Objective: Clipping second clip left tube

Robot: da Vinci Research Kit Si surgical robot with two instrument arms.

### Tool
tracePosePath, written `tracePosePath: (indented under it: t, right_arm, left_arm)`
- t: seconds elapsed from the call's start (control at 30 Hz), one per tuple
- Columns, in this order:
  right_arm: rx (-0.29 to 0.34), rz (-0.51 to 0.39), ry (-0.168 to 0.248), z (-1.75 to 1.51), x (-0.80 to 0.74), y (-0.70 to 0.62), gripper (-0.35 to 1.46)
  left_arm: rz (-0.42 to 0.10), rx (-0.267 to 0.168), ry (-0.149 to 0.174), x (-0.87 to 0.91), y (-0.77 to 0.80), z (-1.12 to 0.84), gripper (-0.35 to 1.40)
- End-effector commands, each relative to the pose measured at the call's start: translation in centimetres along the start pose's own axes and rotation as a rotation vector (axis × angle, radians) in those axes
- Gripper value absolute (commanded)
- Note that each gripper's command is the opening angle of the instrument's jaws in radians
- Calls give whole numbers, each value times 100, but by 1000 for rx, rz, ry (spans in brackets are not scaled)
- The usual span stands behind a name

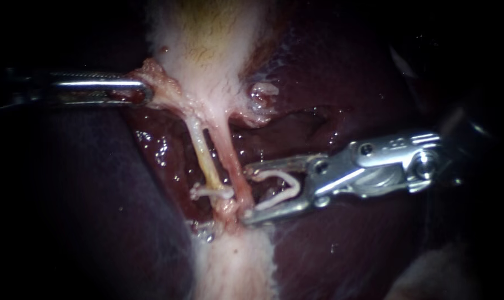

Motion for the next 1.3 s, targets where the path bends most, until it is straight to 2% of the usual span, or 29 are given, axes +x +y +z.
tracePosePath:
  t: [0.03, 0.3, 0.63, 0.93, 1.13, 1.2, 1.3]
  right_arm:
    - [1, 7, -1, 3, 0, 2, 49]
    - [-8, 22, -13, 20, -7, 26, 49]
    - [-23, 38, -50, 33, -35, 52, 49]
    - [-32, 37, -57, 44, -41, 65, 49]
    - [-34, 45, -52, 67, -41, 71, 49]
    - [-28, 47, -45, 75, -41, 71, 49]
    - [22, 54, -31, 84, -43, 69, 49]
  left_arm:
    - [0, -2, -1, 0, 0, 0, -35]
    - [0, -3, -1, 0, 5, 0, -35]
    - [-1, -5, -1, 1, 7, 0, -35]
    - [-1, -4, -1, 1, 9, 0, -35]
    - [-1, -3, -1, 1, 9, 1, -35]
    - [-1, -3, -1, 1, 9, 1, -35]
    - [-1, -3, -1, 1, 9, 1, -35]
